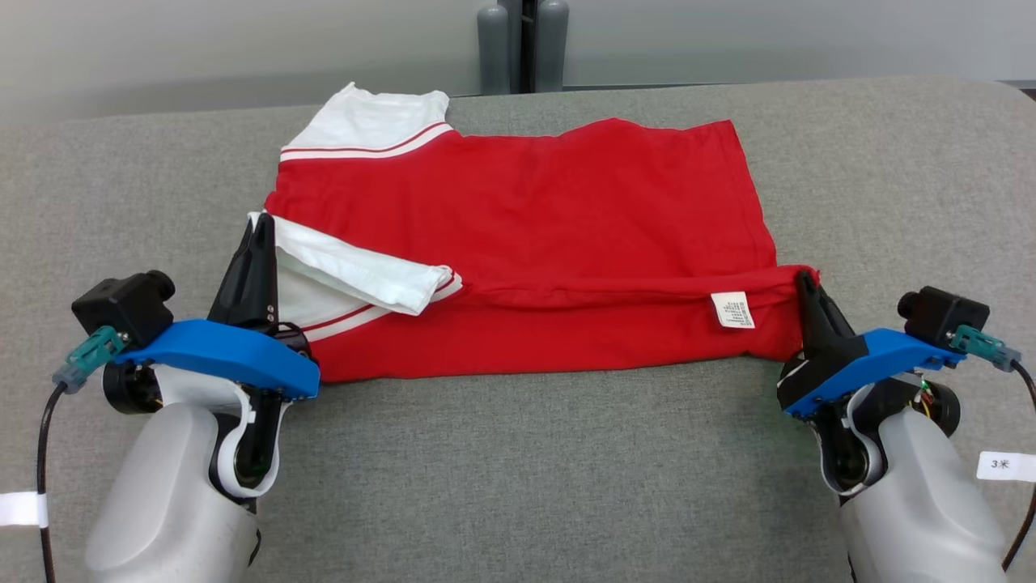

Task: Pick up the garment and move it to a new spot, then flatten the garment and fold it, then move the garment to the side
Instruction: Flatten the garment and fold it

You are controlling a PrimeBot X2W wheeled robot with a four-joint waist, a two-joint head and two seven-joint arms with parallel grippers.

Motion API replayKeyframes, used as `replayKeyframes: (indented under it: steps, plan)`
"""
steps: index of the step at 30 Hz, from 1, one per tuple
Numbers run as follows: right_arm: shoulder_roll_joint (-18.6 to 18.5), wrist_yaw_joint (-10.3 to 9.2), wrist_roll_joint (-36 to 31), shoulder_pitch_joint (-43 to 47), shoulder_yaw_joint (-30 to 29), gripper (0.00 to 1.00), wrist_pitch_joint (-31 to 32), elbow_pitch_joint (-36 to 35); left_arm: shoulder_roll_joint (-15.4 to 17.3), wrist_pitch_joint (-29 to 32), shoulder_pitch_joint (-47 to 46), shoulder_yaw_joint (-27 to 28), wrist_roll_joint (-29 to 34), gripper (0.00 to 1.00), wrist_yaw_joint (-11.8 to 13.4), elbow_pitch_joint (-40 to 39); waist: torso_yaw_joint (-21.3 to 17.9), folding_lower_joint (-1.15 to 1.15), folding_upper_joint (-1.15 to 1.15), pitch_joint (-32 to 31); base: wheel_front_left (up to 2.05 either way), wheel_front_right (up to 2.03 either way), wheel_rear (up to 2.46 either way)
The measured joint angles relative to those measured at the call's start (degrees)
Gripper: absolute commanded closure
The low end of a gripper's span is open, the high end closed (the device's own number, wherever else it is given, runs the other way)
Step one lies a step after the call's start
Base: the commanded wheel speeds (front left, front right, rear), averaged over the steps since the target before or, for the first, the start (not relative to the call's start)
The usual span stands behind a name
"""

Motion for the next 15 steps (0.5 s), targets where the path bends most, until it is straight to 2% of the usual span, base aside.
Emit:
replayKeyframes:
  steps: [4, 5, 6, 7, 8, 9, 15]
  plan:
    - [0.01, 0.0, 0.31, -3.13, 1.49, 0.99, -2.4, 4.92, -0.33, -0.45, -1.8, -0.69, 0.01, 1.0, -0.41, 3.93, -0.02, 0.0, 0.0, 1.0, 0.0, 0.0, 0.0]
    - [0.01, 0.0, 0.34, -3.91, 1.93, 0.88, -3.08, 6.04, -0.34, -0.46, -2.26, -0.81, 0.02, 1.0, -0.41, 4.9, -0.04, 0.0, 0.0, 1.19, 0.0, 0.0, 0.0]
    - [0.01, 0.0, 0.58, -4.63, 2.26, 0.6, -3.68, 7.2, -0.37, -0.51, -2.57, -0.89, 0.08, 1.0, -0.41, 5.75, -0.05, 0.0, 0.0, 1.3, 0.0, 0.0, 0.0]
    - [0.0, -0.01, 0.71, -5.3, 2.76, 0.0, -4.43, 8.17, -0.35, -0.76, -2.88, -0.97, 0.2, 0.83, -0.42, 6.38, -0.07, 0.0, 0.0, 1.38, 0.0, 0.0, 0.0]
    - [0.0, 0.0, 0.64, -5.81, 3.38, 0.0, -5.47, 8.82, -0.35, -1.16, -3.2, -1.03, 0.44, 0.34, -0.42, 7.0, -0.09, 0.0, 0.0, 1.44, 0.0, 0.0, 0.0]
    - [0.02, 0.0, 0.66, -6.31, 3.87, 0.0, -6.2, 9.4, -0.38, -1.47, -3.46, -1.11, 0.48, 0.0, -0.42, 7.35, -0.08, 0.0, 0.0, 1.48, 0.0, 0.0, 0.0]
    - [0.02, 0.0, -2.89, -7.11, 4.14, 0.0, -9.59, 9.31, -0.24, -3.09, -2.92, -0.94, 0.42, 0.0, -0.48, 7.19, 0.06, 0.0, 0.0, 1.08, 0.0, 0.0, 0.0]
